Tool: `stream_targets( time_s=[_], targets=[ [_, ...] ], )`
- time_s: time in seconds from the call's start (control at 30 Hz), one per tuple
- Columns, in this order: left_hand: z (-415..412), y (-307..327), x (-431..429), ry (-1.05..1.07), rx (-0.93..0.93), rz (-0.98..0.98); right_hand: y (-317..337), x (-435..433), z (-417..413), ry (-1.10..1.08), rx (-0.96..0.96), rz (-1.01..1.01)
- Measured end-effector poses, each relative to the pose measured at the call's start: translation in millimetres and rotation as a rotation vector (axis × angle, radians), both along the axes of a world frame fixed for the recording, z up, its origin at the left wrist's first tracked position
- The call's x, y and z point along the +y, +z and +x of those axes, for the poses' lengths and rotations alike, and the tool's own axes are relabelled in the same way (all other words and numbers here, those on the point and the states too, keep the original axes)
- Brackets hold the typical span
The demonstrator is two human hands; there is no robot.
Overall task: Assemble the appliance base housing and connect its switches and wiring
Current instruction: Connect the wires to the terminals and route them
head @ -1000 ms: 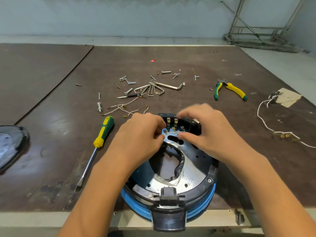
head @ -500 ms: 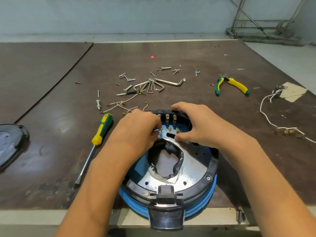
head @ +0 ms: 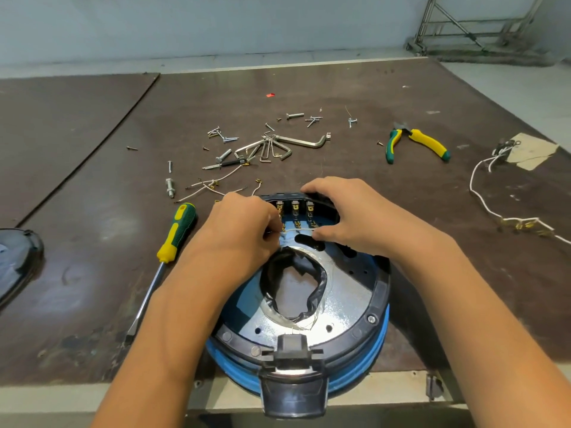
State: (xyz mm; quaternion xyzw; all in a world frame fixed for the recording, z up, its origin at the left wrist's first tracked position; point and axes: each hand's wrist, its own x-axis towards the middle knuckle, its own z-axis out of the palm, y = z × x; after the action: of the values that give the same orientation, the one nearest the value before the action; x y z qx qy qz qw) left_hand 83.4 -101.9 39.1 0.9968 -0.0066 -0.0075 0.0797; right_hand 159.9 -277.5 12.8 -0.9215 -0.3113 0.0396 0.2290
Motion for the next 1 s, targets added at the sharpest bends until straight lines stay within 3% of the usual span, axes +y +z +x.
stream_targets(
  time_s=[0.1,0.27,1.0],
  targets=[
    [-3.5,0.4,0.9,0.010,-0.073,-0.056,-1.6,-1.2,1.5,-0.010,0.019,0.023],
    [-1.0,1.0,1.4,0.019,0.002,-0.017,-3.1,-3.4,2.2,-0.024,0.037,0.032],
    [1.6,-0.3,0.8,0.016,-0.016,0.042,-8.5,-2.4,2.8,-0.090,0.042,0.094]
  ],
)
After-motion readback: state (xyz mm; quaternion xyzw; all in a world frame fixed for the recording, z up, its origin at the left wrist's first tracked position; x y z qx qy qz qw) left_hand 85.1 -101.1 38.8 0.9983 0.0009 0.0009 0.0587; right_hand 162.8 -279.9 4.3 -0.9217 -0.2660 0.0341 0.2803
